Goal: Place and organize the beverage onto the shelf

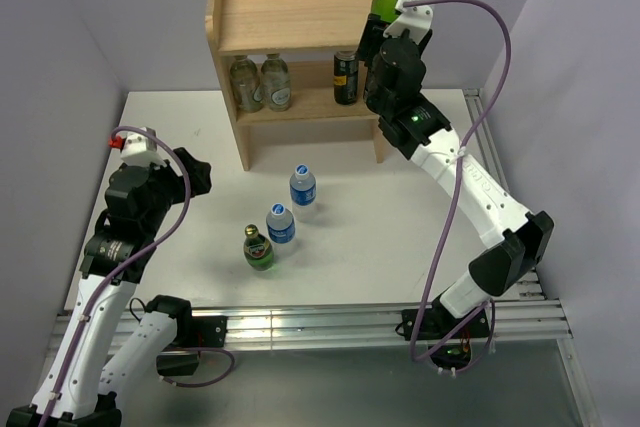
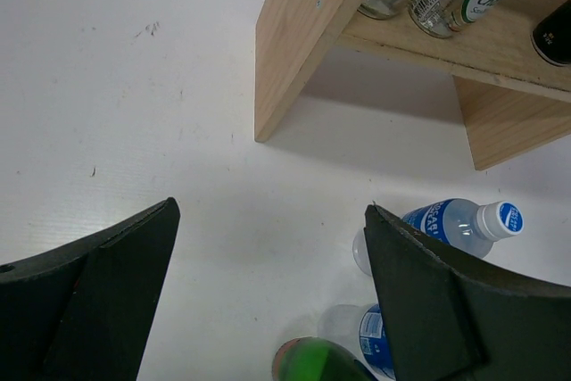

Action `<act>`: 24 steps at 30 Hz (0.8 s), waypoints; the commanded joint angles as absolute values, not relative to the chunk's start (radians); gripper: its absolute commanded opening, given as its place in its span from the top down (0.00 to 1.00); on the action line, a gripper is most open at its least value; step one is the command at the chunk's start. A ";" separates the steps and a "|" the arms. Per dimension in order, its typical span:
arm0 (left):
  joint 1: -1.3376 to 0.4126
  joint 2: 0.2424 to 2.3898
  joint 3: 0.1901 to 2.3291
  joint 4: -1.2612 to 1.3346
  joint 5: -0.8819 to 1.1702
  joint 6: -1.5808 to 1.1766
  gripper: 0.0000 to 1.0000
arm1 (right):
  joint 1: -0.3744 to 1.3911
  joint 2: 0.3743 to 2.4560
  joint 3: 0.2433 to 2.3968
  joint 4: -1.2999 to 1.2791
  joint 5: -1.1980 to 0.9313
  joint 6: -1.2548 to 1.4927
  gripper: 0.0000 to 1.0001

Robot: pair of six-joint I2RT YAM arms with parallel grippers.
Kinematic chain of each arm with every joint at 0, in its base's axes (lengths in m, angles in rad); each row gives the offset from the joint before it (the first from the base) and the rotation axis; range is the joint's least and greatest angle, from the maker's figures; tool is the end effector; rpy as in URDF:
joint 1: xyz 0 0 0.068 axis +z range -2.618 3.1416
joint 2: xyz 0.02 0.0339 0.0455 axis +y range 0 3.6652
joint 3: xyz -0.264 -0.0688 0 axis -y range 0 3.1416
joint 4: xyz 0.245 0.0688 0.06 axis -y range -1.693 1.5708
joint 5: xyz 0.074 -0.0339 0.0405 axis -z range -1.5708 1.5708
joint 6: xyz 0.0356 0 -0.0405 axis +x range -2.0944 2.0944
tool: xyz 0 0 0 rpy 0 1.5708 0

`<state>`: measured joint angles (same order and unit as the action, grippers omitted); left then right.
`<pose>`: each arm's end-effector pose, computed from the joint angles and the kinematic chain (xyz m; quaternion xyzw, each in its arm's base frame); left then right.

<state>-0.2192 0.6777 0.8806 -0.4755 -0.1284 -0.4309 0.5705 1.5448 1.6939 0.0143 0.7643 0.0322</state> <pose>0.1450 -0.0276 0.3577 -0.1226 0.7864 -0.1442 0.5880 0.3036 0.1655 0.4894 0.1145 0.6544 -0.0204 0.7472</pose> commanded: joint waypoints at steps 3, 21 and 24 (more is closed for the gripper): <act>-0.215 0.667 0.877 -0.445 -0.127 -0.419 0.08 | 0.568 1.585 1.739 0.086 0.819 -0.023 0.32; -0.215 0.669 0.879 -0.445 -0.123 -0.417 0.08 | 0.555 1.672 1.850 0.072 0.813 -0.051 0.24; -0.215 0.667 0.877 -0.442 -0.124 -0.417 0.08 | 0.557 1.631 1.806 0.060 0.784 -0.018 0.12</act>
<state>-0.2192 0.6758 0.8803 -0.4755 -0.1280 -0.4305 0.5621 1.6871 1.8072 0.0631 0.8127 -0.0460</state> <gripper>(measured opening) 0.919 0.857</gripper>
